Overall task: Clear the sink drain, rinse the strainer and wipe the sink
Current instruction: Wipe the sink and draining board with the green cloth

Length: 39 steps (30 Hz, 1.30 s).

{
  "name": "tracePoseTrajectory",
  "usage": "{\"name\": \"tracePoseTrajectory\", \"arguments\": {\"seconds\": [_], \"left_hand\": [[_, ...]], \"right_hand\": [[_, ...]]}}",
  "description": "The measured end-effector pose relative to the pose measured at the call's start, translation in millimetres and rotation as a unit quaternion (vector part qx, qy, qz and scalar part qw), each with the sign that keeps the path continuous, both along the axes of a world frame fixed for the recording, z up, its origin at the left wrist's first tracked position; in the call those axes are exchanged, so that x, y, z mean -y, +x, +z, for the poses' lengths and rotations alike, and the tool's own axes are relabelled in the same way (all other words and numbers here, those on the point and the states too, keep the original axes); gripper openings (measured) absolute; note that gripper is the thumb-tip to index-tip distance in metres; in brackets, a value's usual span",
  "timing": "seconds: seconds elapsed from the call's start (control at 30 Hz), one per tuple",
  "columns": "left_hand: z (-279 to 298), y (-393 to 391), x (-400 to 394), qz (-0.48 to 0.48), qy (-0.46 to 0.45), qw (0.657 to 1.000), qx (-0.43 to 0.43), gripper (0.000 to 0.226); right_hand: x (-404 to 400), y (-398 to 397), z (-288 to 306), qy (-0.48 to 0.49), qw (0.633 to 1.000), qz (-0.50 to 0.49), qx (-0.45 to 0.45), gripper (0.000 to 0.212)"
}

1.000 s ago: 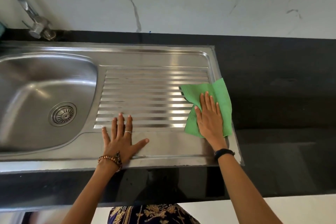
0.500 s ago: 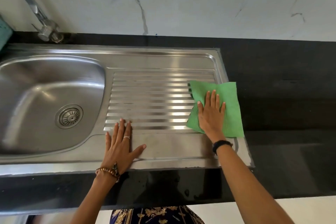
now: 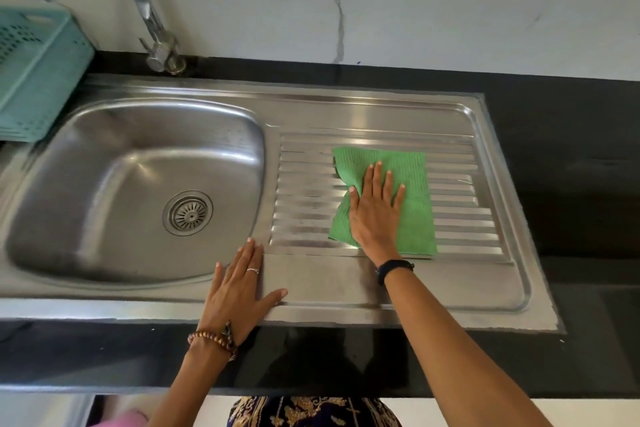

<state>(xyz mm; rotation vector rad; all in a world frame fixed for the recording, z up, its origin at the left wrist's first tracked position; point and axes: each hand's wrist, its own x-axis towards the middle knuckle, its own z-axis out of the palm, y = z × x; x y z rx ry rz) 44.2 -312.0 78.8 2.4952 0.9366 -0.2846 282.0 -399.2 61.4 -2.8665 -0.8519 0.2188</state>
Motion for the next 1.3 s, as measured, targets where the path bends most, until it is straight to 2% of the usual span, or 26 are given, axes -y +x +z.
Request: {"name": "tracePoseTrajectory", "arguments": {"seconds": [0.13,0.33,0.53,0.6,0.8,0.9,1.03,1.1,1.2,1.3], "left_hand": [[2,-2,-14,-0.048,-0.013,0.999,-0.001,0.089],[8,-9,-29,-0.079,0.015,0.997,-0.004,0.079],[11,-25,-37,-0.050,0.027,0.994,0.089,0.046],[14,-27,-36,-0.043,0.043,0.994,0.096,0.036],[17,-30,-21,-0.029,0.042,0.993,0.104,0.032],[18,-28,-3,-0.043,0.033,0.991,0.123,0.037],[21,-16,28,-0.070,0.013,0.988,0.135,0.066],[22,-10,39,-0.073,0.009,0.989,0.130,0.057],[24,-2,52,-0.059,0.029,0.985,0.161,0.024],[26,2,59,-0.062,0.049,0.985,0.152,0.017]], "right_hand": [[-46,-36,2,0.007,0.999,0.042,-0.001,0.059],[-107,-89,-2,0.007,0.992,0.126,0.004,0.058],[-110,-113,-4,0.001,0.980,0.199,0.012,0.058],[-106,-121,-5,0.001,0.974,0.227,0.010,0.058],[-80,-125,-5,0.005,0.965,0.262,-0.001,0.058],[-57,-121,-3,0.025,0.970,0.243,-0.005,0.057],[-24,-100,-1,0.047,0.981,0.189,-0.009,0.056],[-7,-87,-1,0.048,0.985,0.166,-0.015,0.056],[24,-64,-2,0.053,0.991,0.124,-0.022,0.056],[52,-40,-3,0.051,0.995,0.087,-0.021,0.056]]}}
